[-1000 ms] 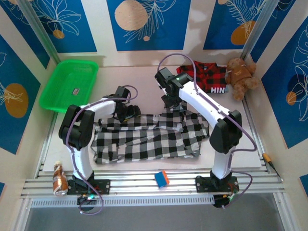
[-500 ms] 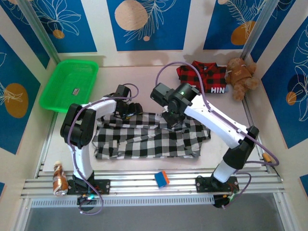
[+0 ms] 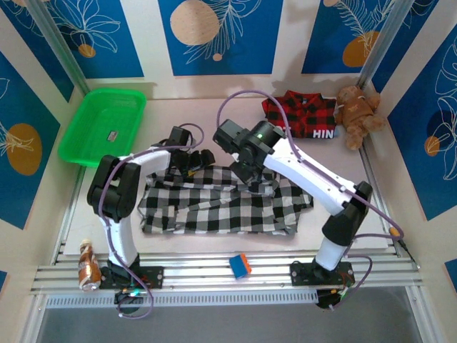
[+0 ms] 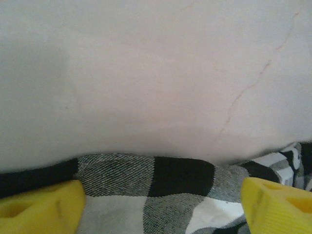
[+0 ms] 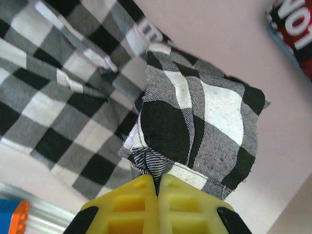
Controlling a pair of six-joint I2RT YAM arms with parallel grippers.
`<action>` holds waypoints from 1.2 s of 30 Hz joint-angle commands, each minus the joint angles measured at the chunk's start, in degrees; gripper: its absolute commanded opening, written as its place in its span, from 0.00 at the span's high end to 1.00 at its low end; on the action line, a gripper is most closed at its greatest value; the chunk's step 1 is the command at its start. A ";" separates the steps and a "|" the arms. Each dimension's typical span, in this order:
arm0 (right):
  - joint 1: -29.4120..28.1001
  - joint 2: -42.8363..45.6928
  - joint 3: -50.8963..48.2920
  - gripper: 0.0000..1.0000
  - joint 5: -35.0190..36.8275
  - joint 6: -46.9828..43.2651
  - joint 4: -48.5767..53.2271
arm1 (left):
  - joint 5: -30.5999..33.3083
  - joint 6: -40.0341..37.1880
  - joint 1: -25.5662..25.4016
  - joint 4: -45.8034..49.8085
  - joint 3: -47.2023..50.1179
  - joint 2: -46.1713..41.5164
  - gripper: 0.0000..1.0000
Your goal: Fold and stack the long sleeve shirts
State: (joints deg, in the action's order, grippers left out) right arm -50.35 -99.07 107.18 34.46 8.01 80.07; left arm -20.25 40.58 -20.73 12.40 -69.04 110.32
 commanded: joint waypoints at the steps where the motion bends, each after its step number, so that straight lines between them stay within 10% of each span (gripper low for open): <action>1: 1.25 -3.13 3.16 1.00 -1.47 -6.67 -7.36 | -2.44 4.08 0.85 1.72 2.46 -1.70 0.10; 36: 1.79 -11.98 2.12 0.92 -37.41 -16.46 -29.98 | 12.03 5.33 11.00 21.44 3.97 -32.28 0.05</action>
State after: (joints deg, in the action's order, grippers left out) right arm -49.32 -108.99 110.72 2.57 -9.04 51.33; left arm -9.74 47.81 -10.09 31.18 -64.12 79.22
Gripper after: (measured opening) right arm 0.080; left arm 0.948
